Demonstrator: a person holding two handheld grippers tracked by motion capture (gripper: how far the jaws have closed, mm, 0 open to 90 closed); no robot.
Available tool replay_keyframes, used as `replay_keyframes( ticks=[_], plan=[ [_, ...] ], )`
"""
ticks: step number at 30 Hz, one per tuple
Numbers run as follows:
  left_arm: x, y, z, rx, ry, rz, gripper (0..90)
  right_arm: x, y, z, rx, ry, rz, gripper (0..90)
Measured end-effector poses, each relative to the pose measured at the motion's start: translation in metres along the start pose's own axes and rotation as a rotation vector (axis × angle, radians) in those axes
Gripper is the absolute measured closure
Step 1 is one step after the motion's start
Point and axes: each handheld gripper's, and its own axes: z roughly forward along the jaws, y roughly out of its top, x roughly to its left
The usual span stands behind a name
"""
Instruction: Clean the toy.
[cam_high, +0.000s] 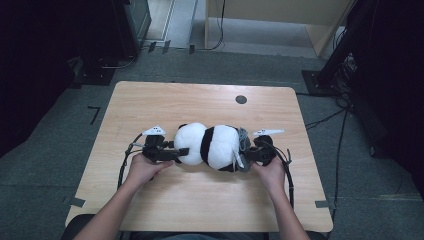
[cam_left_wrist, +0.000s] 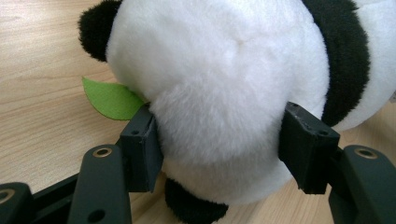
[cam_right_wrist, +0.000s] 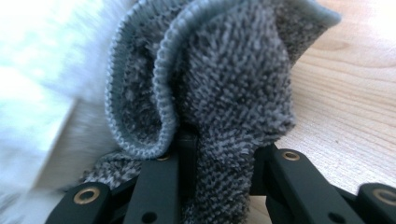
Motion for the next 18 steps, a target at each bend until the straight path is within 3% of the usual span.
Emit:
replay_keyframes(
  ticks=[3, 5, 8, 13, 18],
  plan=[
    [0.0, 0.0, 0.0, 0.0, 0.0, 0.002, 37.0, -0.003, 0.0, 0.003, 0.028, 0.003, 0.008, 72.4],
    [0.0, 0.0, 0.0, 0.002, 0.0, 0.005, 37.0, -0.006, 0.001, 0.005, 0.066, -0.021, 0.014, 72.1],
    [0.002, 0.0, 0.0, 0.003, -0.004, 0.005, 36.6, -0.009, 0.002, 0.0, 0.071, -0.047, 0.011, 72.1],
    [0.003, 0.0, -0.001, 0.005, -0.007, 0.01, 36.1, -0.016, 0.005, -0.015, 0.034, -0.096, 0.022, 72.2],
    [0.003, 0.0, 0.0, 0.003, -0.007, 0.012, 35.7, -0.026, 0.006, -0.045, -0.045, -0.128, 0.058, 72.3]
  ],
)
